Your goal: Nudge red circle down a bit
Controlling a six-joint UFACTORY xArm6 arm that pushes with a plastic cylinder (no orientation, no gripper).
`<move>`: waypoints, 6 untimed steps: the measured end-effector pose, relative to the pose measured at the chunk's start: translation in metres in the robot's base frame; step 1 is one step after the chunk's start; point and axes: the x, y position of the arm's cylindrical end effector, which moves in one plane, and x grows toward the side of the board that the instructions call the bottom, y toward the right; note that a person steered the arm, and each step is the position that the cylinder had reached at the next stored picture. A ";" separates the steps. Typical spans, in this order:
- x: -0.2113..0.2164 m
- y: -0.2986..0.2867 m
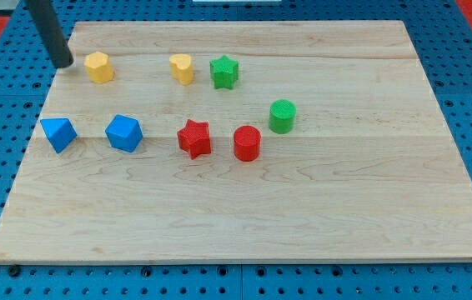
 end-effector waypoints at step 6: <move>0.030 0.086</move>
